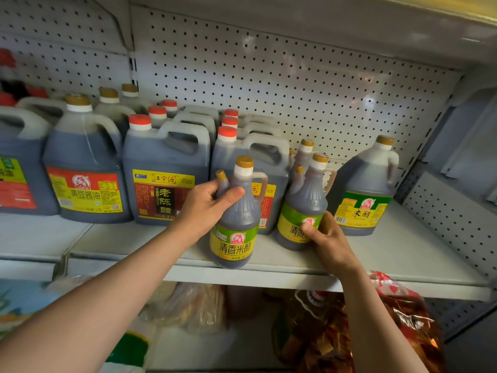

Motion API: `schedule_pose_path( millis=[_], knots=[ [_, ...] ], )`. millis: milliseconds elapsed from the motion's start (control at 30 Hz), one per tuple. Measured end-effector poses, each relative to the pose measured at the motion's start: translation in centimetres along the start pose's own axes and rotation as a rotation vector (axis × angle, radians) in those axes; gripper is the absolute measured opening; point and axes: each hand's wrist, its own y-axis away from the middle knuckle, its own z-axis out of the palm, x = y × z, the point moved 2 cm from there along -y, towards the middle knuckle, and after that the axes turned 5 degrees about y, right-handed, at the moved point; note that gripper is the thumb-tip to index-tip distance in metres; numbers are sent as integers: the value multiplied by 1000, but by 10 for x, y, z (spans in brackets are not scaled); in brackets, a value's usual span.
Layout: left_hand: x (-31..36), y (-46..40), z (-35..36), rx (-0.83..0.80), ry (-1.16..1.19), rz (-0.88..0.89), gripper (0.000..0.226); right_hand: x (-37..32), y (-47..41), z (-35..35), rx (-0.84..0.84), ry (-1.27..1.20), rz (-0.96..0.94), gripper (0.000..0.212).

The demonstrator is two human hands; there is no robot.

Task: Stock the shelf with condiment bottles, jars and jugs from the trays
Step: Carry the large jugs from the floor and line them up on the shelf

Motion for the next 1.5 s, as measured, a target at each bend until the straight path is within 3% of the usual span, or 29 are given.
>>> schedule_pose_path(
  millis=[133, 233, 333, 467, 633, 733, 800, 900, 1000, 1100, 1233, 1333, 1400, 1500],
  knots=[
    [-1, 0, 0, -14, -3, -2, 68, -5, 0, 2, 40, 24, -34, 76],
    [-1, 0, 1, -14, 27, -11, 70, -9, -1, 5, 52, 42, -43, 59],
    [1, 2, 3, -24, 24, -25, 49, -14, -3, 7, 68, 87, -26, 49],
    [2, 8, 4, -66, 46, -60, 39, -18, 3, 10, 85, 134, -24, 49],
    [2, 13, 11, -52, 121, -102, 27, -14, 21, 20, 184, 141, -15, 66],
    [4, 14, 16, -34, 155, -105, 29, -19, 35, 28, 263, 124, -13, 60],
    [4, 14, 24, -27, 177, -105, 42, -20, 44, 33, 302, 118, -2, 61],
    [5, 14, 44, -52, 204, -94, 48, -24, 58, 35, 266, 118, -19, 39],
    [9, 13, 73, -104, 202, -101, 30, -27, 70, 29, 163, 118, -25, 56],
    [13, 12, 99, -153, 190, -109, 40, -29, 80, 21, 54, 122, -43, 73],
    [17, 13, 127, -213, 186, -92, 58, -27, 87, 16, 58, 149, -57, 65],
    [17, 11, 136, -235, 104, -91, 58, -24, 87, 13, 104, 141, -66, 68],
    [22, 8, 132, -218, -41, -4, 60, -23, 86, 12, 117, 154, -51, 69],
    [50, 3, 118, -170, -157, 272, 77, -21, 85, 12, 118, 152, -30, 69]
  ],
)
